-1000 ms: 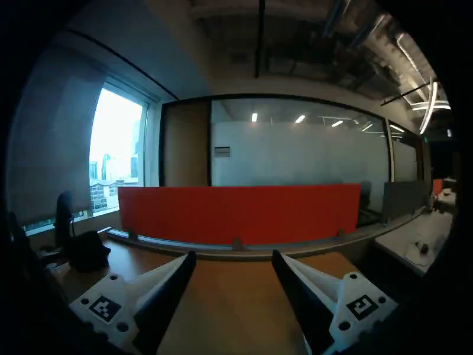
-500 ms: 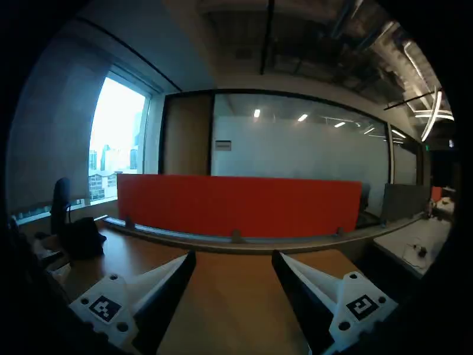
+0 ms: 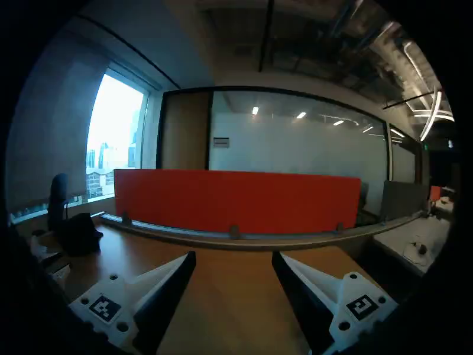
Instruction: Fold towel
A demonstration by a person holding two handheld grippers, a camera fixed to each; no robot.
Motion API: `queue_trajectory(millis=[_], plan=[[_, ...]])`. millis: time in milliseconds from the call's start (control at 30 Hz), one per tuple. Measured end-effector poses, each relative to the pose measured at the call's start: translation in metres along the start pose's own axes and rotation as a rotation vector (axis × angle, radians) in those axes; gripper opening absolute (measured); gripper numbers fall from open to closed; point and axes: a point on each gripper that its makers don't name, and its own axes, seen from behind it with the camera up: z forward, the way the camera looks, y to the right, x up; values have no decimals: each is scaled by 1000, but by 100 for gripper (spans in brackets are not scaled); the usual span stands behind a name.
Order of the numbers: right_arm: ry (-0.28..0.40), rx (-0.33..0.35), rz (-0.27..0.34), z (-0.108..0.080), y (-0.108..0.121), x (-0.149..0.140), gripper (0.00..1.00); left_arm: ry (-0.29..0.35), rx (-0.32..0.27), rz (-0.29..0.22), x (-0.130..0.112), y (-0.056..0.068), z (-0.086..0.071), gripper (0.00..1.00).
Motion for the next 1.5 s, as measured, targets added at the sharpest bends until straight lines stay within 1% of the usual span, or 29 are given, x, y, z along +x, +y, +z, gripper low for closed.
queue_trajectory(millis=[167,467,667,900,1067,1167,1367,1500], plan=[[-5,-1,1,1,0,-1,100,-16,1,1,-4,0,2,93],[-2,-1,6,1,2,0,100,-20,8,2,-6,-2,3,93],[1,-14,23,-1,12,1,100,-20,8,3,-6,-2,3,94],[16,-39,12,-4,30,5,100,-20,8,3,-7,-3,4,94],[21,-53,-11,-2,38,0,100,-20,8,3,-8,-2,4,94],[32,-49,-11,-1,39,-3,100,-20,8,3,-8,-2,4,94],[55,-58,24,2,47,-14,100,-19,8,2,-9,-2,4,94],[65,-74,41,3,56,-29,100,-19,8,2,-10,-1,5,94]])
